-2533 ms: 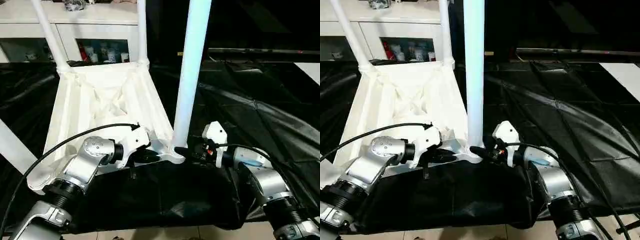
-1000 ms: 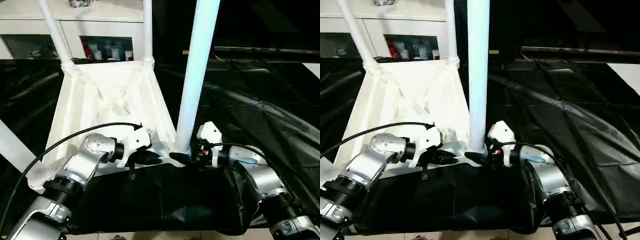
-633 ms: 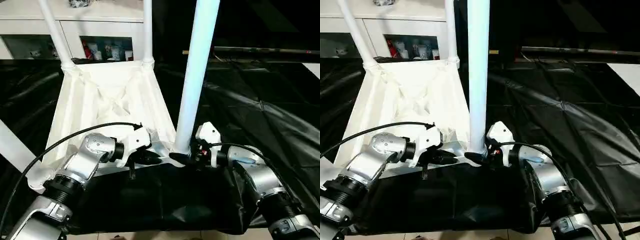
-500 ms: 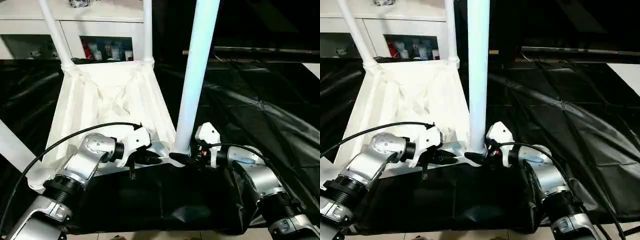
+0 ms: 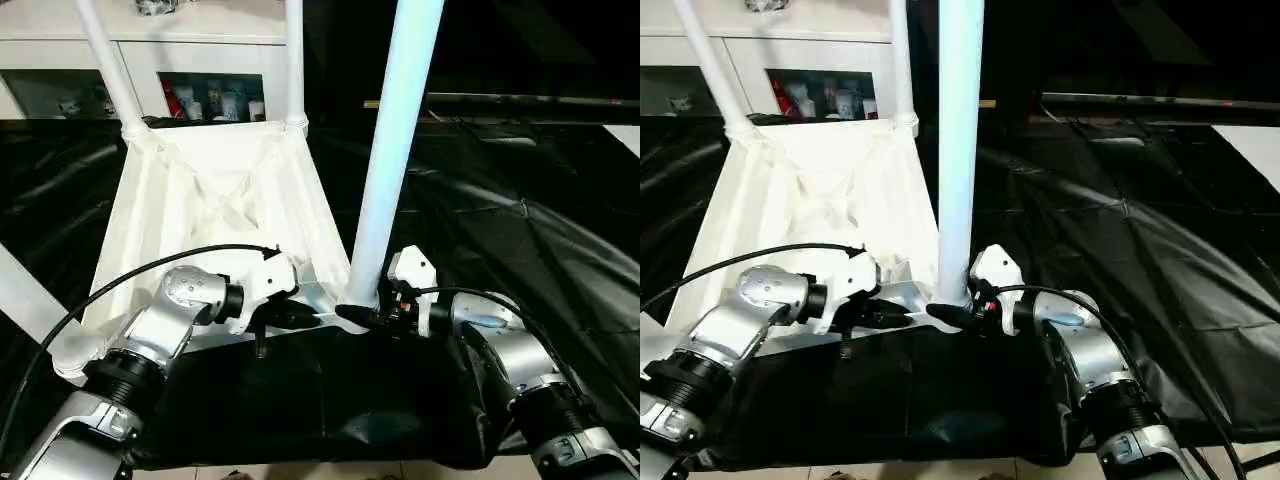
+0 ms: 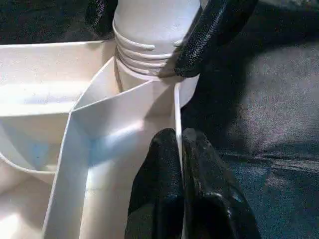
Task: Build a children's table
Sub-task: Rotate leg to tighten
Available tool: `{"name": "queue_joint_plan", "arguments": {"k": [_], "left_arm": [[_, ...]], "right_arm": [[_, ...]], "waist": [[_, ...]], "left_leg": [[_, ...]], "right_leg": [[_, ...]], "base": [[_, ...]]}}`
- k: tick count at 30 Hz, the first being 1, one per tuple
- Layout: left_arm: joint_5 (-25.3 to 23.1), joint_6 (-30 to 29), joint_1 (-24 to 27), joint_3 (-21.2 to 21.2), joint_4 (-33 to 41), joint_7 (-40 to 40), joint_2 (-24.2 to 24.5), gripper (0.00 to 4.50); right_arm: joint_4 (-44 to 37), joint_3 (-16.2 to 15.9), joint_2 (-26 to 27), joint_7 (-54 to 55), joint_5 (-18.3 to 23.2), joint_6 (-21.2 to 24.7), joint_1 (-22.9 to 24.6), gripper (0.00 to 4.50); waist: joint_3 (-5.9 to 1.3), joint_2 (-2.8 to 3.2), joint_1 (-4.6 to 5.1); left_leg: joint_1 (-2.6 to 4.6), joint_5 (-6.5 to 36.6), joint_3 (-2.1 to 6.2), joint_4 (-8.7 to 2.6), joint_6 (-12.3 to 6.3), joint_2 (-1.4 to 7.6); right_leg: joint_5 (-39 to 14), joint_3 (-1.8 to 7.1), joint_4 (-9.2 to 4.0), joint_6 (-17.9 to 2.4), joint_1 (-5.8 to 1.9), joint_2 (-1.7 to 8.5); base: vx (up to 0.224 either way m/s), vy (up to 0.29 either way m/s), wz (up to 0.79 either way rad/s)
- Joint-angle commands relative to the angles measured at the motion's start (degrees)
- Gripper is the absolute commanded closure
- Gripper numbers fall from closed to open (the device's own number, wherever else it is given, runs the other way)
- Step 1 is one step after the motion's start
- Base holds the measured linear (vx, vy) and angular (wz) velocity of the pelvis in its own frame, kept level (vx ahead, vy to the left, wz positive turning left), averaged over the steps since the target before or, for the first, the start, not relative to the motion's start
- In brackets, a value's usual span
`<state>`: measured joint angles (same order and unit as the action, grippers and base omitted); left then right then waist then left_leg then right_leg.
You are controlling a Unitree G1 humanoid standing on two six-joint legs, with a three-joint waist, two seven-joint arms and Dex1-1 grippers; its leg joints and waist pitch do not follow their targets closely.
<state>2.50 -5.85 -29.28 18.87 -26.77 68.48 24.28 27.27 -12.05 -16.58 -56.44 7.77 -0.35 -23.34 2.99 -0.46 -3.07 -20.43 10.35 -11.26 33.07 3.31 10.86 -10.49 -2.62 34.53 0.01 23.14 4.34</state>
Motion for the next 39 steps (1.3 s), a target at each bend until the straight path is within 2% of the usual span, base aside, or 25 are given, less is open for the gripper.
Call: {"name": "queue_joint_plan", "arguments": {"k": [1,7,14,18,19,20,27,36,37,39], "left_arm": [[2.3,0.7,1.0,-0.9,-0.4,2.2,0.3,4.50],[1.3,2.4,1.2,-0.9,-1.7,1.2,0.3,4.50],[2.1,4.7,1.7,-2.4,-3.1,0.2,-0.7,4.50],[0.4,3.3,1.5,-1.2,-3.8,-0.2,0.1,4.50],[0.2,3.3,1.4,-1.0,-4.0,-0.3,0.2,4.04],[0.3,3.4,1.4,-1.2,-4.1,-0.4,0.1,3.93],[-0.3,5.0,1.4,-1.6,-4.7,-1.3,0.1,3.93],[-2.6,6.2,1.7,0.9,-5.2,0.6,1.9,3.93],[-2.8,6.1,1.7,1.1,-5.2,0.7,2.0,4.21],[-3.0,6.2,1.7,1.3,-5.3,0.7,2.0,4.28]], "right_arm": [[0.9,1.1,-0.7,0.5,-0.3,-0.5,-1.5,1.78],[1.2,0.9,-0.8,0.4,-0.4,-0.8,-1.6,1.78],[1.6,1.0,-0.9,0.4,-0.7,-1.4,-1.6,1.78],[1.7,0.9,-1.0,0.4,-0.9,-1.6,-1.6,1.78],[1.7,0.9,-1.0,0.4,-0.9,-1.6,-1.6,1.78],[1.7,0.8,-1.0,0.4,-1.0,-1.7,-1.5,1.78],[1.5,0.6,-1.1,0.3,-1.2,-1.7,-1.4,1.78],[1.4,0.5,-1.2,0.2,-1.3,-1.9,-1.2,1.78],[1.3,0.5,-1.2,0.2,-1.4,-1.9,-1.2,1.78],[1.3,0.5,-1.3,0.2,-1.4,-1.9,-1.1,1.78]], "waist": [[-3.02,-0.50,-0.24],[-3.00,-0.46,-0.27],[-2.82,-0.50,-0.27],[-2.93,-0.46,-0.25],[-2.94,-0.46,-0.28],[-2.93,-0.47,-0.27],[-3.07,-0.43,-0.30],[-3.02,-0.47,-0.33],[-3.02,-0.40,-0.26],[-3.00,-0.40,-0.27]], "left_leg": [[0.38,17.8,1.33,-4.18,-0.80,2.36],[0.40,17.1,1.23,-4.09,-1.01,2.31],[0.48,18.3,1.34,-4.11,-0.82,2.28],[0.42,17.6,1.34,-4.14,-0.90,2.34],[0.42,17.4,1.28,-4.10,-0.97,2.32],[0.41,17.4,1.27,-4.09,-0.99,2.31],[0.43,17.4,1.22,-4.13,-0.77,2.42],[0.42,17.0,1.21,-4.10,-0.83,2.42],[0.48,17.3,1.21,-4.13,-0.73,2.46],[0.50,17.4,1.17,-4.10,-0.68,2.42]], "right_leg": [[-22.5,2.44,-5.06,-10.2,-1.90,3.79],[-21.7,2.46,-5.02,-10.6,-1.95,3.75],[-26.5,2.43,-5.49,-9.0,-1.77,3.90],[-25.1,2.44,-5.28,-9.2,-1.81,3.82],[-24.6,2.47,-5.26,-9.3,-1.81,3.81],[-24.5,2.47,-5.25,-9.4,-1.81,3.82],[-20.4,2.44,-4.79,-10.9,-1.97,3.70],[-20.9,2.50,-4.82,-10.7,-2.02,3.79],[-20.6,2.50,-4.78,-10.8,-1.98,3.73],[-20.5,2.53,-4.79,-11.0,-1.98,3.75]], "base": [[0.000,0.000,0.00],[0.000,0.000,0.00],[0.000,0.000,0.00],[0.000,0.000,0.00],[0.000,0.000,0.00],[0.000,0.000,0.00],[0.000,0.000,0.00],[0.000,0.000,0.00],[0.000,0.000,0.00],[0.000,0.000,0.00]]}}
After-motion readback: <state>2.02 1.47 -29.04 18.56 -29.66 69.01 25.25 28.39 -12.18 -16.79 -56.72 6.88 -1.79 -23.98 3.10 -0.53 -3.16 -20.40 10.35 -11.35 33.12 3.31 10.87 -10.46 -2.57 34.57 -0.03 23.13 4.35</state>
